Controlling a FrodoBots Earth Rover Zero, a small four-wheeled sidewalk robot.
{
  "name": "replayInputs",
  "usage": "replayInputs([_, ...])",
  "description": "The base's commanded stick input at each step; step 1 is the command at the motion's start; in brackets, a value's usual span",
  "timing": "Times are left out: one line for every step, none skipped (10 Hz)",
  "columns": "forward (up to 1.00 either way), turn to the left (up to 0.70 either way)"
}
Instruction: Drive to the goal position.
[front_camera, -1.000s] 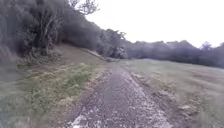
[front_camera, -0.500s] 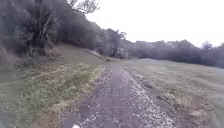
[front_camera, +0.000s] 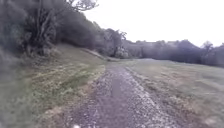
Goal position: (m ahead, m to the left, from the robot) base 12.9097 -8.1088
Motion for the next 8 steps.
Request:
replayInputs([0.45,0.00])
replayInputs([0.45,0.00])
replayInputs([0.45,0.00])
replayInputs([0.45,0.00])
replayInputs([0.45,0.00])
replayInputs([0.45,0.00])
replayInputs([0.45,0.00])
replayInputs([0.45,0.00])
